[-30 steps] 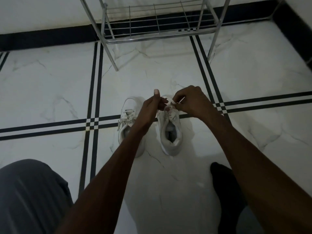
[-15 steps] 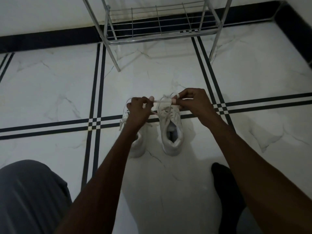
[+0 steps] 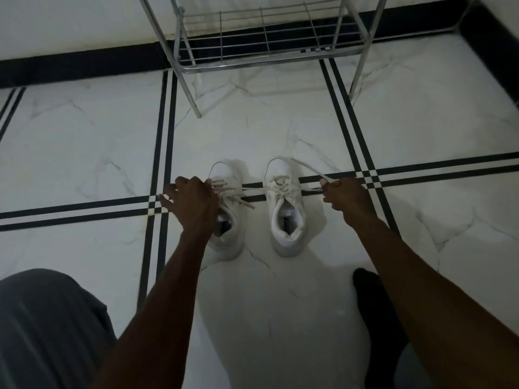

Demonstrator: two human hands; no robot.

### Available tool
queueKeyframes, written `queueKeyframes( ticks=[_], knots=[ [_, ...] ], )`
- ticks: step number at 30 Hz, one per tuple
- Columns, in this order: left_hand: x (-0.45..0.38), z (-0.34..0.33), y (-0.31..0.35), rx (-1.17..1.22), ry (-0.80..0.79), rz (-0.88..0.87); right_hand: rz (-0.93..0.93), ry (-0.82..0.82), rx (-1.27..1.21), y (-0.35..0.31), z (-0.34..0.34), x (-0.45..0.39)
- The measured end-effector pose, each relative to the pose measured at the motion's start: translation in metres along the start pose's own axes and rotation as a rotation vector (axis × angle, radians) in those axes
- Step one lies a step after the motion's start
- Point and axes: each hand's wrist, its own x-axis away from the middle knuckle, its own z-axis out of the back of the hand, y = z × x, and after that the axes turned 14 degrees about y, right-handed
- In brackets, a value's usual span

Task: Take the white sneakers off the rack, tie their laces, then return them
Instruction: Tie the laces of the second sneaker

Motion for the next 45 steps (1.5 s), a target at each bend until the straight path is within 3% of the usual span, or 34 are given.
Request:
queueKeyframes(
  ticks=[2,4,7,10,16,23,28,31,35,39,45],
  knots=[
    [0.006,-0.006,0.007,0.129,0.048,-0.111,0.004,-0.012,0.004,-0.003,0.000,0.003],
    [0.013,-0.009,0.023,0.341,0.012,-0.255,0.141,0.022,0.036,-0.009,0.002,0.005],
    [0.029,-0.009,0.051,0.521,-0.236,-0.443,0.391,-0.020,-0.016,-0.018,0.004,0.007],
    [0.041,-0.016,0.065,0.434,-0.372,-0.547,0.625,-0.202,0.094,-0.018,0.001,0.004],
    [0.042,-0.023,0.069,0.240,-0.209,-0.589,0.713,-0.157,0.208,-0.013,-0.008,0.005],
    [0.037,-0.014,0.066,0.143,-0.200,-0.603,0.848,-0.086,0.232,-0.023,-0.009,0.012],
    [0.042,-0.022,0.035,-0.009,-0.159,-0.637,0.662,-0.037,0.544,-0.003,-0.018,0.003],
    [0.045,-0.025,0.037,-0.037,-0.127,-0.630,0.627,-0.035,0.581,-0.003,-0.025,0.010],
    [0.045,-0.031,0.043,-0.011,-0.162,-0.630,0.712,-0.028,0.488,-0.017,-0.018,0.008],
    [0.052,-0.034,0.056,0.141,-0.229,-0.621,0.773,-0.222,0.274,-0.014,-0.017,0.008],
    [0.052,-0.028,0.063,0.160,-0.211,-0.562,0.878,-0.106,0.286,-0.008,-0.020,0.007]
  ],
)
